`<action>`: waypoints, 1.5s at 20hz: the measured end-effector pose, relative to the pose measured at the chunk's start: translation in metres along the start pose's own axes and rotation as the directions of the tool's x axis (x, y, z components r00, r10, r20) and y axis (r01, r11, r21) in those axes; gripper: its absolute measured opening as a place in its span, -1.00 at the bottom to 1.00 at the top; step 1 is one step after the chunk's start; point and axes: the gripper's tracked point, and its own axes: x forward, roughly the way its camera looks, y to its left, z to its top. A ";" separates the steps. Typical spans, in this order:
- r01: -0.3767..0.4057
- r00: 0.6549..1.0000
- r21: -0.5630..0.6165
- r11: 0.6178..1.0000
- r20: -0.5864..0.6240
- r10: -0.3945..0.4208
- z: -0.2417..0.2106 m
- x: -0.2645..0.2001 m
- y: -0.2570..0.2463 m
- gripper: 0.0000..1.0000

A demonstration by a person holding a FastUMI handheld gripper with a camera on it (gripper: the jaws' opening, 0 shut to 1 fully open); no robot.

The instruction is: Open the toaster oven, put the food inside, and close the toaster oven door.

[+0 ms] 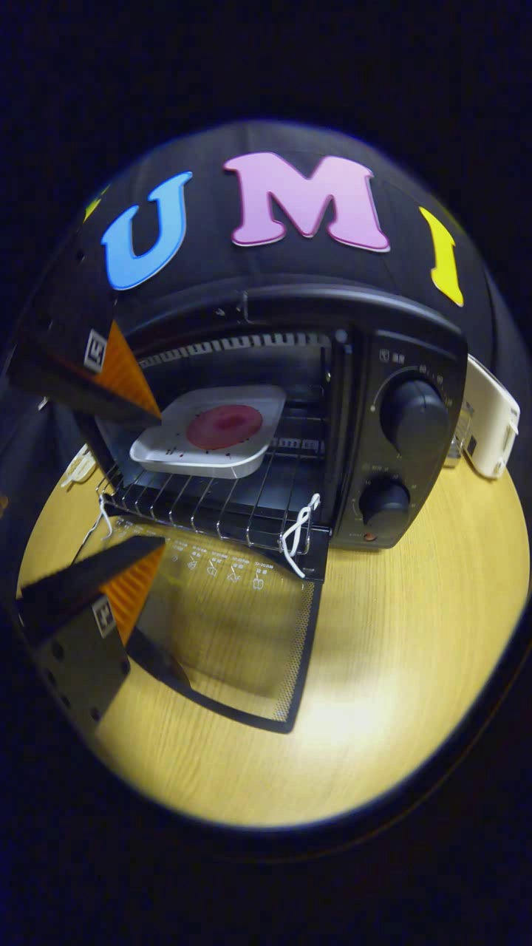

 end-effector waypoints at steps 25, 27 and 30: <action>0.216 0.933 -0.956 0.200 0.142 -0.331 -0.039 -0.008 -0.160 0.99; 0.241 0.931 -0.949 0.205 0.166 -0.324 -0.032 -0.001 -0.154 0.99; 0.278 0.926 -0.933 0.229 0.197 -0.321 -0.030 0.005 -0.147 0.98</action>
